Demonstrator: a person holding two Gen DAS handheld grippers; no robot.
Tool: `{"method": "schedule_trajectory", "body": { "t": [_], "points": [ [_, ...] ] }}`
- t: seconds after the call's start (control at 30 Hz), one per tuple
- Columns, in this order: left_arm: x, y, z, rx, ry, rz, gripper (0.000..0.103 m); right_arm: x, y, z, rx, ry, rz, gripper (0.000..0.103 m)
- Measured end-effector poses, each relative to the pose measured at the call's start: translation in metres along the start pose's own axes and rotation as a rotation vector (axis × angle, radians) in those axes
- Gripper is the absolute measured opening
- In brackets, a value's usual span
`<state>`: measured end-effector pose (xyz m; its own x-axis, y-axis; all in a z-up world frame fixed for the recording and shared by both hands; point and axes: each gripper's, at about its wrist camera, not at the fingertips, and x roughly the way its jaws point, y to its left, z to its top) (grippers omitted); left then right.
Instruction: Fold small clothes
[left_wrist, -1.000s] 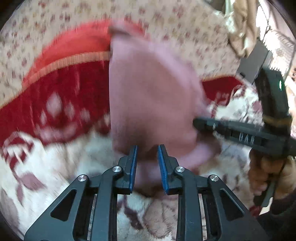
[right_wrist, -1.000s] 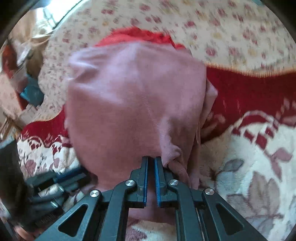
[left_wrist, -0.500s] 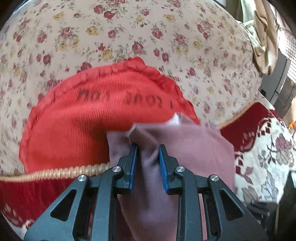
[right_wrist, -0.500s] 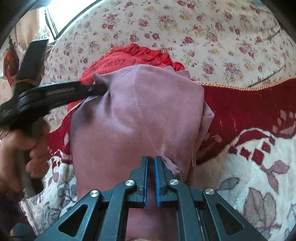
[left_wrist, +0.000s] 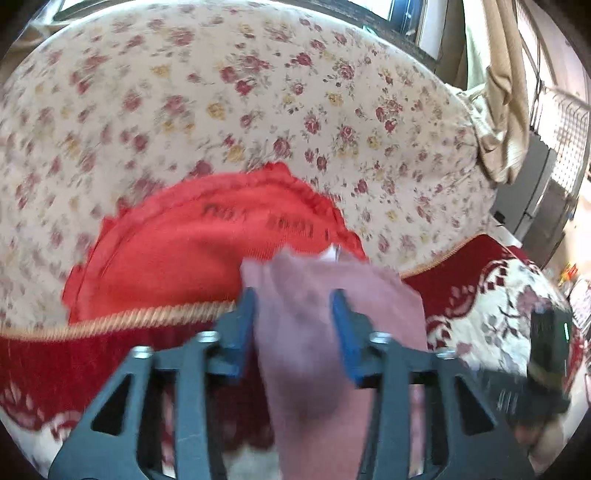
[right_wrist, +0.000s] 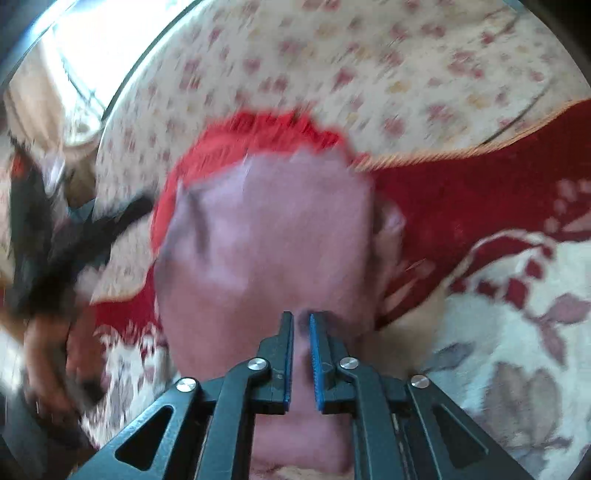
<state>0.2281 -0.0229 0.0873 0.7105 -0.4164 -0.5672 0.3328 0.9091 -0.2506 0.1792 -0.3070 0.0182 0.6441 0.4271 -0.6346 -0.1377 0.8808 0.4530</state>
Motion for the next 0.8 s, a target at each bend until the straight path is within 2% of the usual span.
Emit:
{"method": "schedule_trajectory", "body": {
  "t": [0.03,0.07,0.1,0.13,0.23,0.3,0.37,0.43,0.47,0.57,0.7,0.73,0.8],
  "points": [
    [-0.002,0.004,-0.011,-0.007,0.017,0.000,0.061,-0.009,-0.008,0.002,0.030,-0.036,-0.008,0.027],
    [-0.001,0.007,-0.023,-0.010,0.043,0.000,0.061,-0.013,-0.014,0.003,0.057,-0.059,-0.005,0.041],
    [0.002,0.010,-0.035,-0.015,0.076,0.000,0.061,-0.018,-0.021,0.003,0.089,-0.079,0.007,0.049],
    [0.005,0.013,-0.046,-0.026,0.107,-0.002,0.061,-0.021,-0.026,0.003,0.113,-0.086,0.025,0.050],
    [0.020,0.019,-0.073,-0.098,0.181,-0.055,0.061,-0.013,-0.033,-0.002,0.138,-0.022,0.082,0.050],
    [0.026,0.020,-0.080,-0.145,0.187,-0.094,0.061,0.001,-0.032,-0.006,0.122,0.034,0.103,0.050],
    [0.034,0.020,-0.086,-0.194,0.193,-0.134,0.067,0.018,-0.031,-0.011,0.111,0.097,0.118,0.050],
    [0.042,0.019,-0.091,-0.224,0.207,-0.160,0.069,0.033,-0.031,-0.016,0.100,0.139,0.117,0.050],
    [0.041,0.019,-0.094,-0.224,0.199,-0.165,0.069,0.038,-0.033,-0.017,0.100,0.151,0.117,0.051],
    [0.038,0.020,-0.106,-0.213,0.205,-0.194,0.069,0.052,-0.044,-0.026,0.144,0.172,0.142,0.067],
    [0.037,0.017,-0.118,-0.239,0.260,-0.270,0.069,0.056,-0.051,-0.029,0.172,0.176,0.217,0.069],
    [0.039,0.014,-0.120,-0.228,0.276,-0.288,0.069,0.057,-0.052,-0.030,0.180,0.191,0.262,0.069],
    [0.043,0.001,-0.122,-0.159,0.305,-0.265,0.069,0.057,-0.053,-0.031,0.182,0.204,0.320,0.069]
  ]
}}
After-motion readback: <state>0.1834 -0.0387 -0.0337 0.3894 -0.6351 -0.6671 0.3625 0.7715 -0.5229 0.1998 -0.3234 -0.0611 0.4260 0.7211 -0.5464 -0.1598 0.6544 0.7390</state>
